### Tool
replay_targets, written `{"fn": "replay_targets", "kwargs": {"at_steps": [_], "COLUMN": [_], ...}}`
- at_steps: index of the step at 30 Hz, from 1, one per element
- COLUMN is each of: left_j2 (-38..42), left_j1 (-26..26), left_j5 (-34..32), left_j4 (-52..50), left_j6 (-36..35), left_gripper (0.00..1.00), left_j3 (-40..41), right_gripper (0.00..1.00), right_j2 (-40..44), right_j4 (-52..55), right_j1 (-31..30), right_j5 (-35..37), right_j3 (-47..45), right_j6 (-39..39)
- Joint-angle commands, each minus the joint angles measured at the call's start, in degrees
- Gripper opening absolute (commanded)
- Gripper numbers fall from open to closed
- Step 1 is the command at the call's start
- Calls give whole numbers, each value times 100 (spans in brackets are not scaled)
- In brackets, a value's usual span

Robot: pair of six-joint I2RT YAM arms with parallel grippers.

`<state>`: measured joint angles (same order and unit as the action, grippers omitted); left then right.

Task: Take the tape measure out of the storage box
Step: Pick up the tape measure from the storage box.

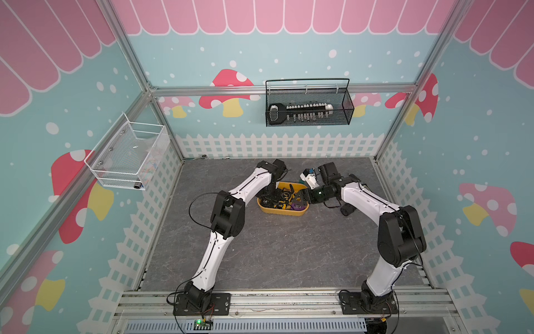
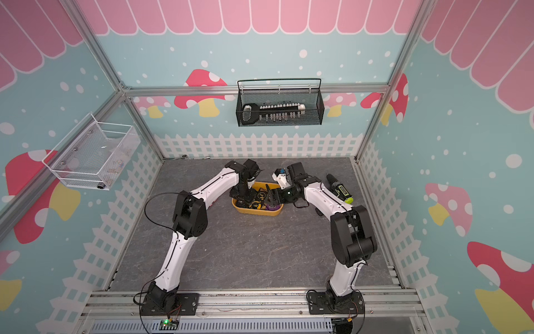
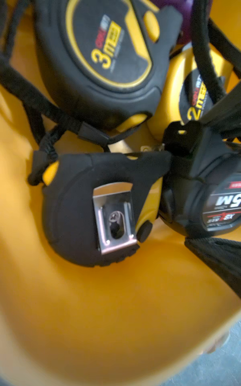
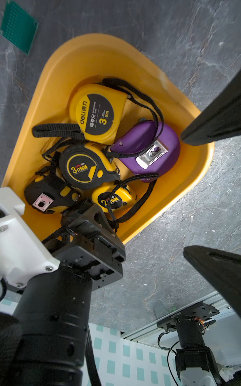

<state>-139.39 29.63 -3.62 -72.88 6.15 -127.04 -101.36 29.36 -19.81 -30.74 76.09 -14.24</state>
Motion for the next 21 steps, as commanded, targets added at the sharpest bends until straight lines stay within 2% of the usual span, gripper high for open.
{"fn": "replay_targets", "kwargs": {"at_steps": [1,4,8,15,21], "left_j2": [-278,-208,-19,650,1022], "left_j1": [-10,-10,-10,-95,-340], "left_j5": [386,505,565,941,1704], "left_j4": [-63,-46,1,526,1155], "left_j6": [-19,8,41,402,991], "left_gripper": [58,42,30,23,19], "left_j3": [183,222,140,93,363], "right_gripper": [80,77,76,76,76], "right_j2": [29,19,37,81,210], "right_j4": [-19,-14,-19,-135,-1102], "right_j1": [30,32,39,39,39], "right_j5": [-55,-68,-48,-207,-695], "right_j3": [-77,-77,-68,-144,-702], "right_j6": [-31,-35,-48,-62,-360]}}
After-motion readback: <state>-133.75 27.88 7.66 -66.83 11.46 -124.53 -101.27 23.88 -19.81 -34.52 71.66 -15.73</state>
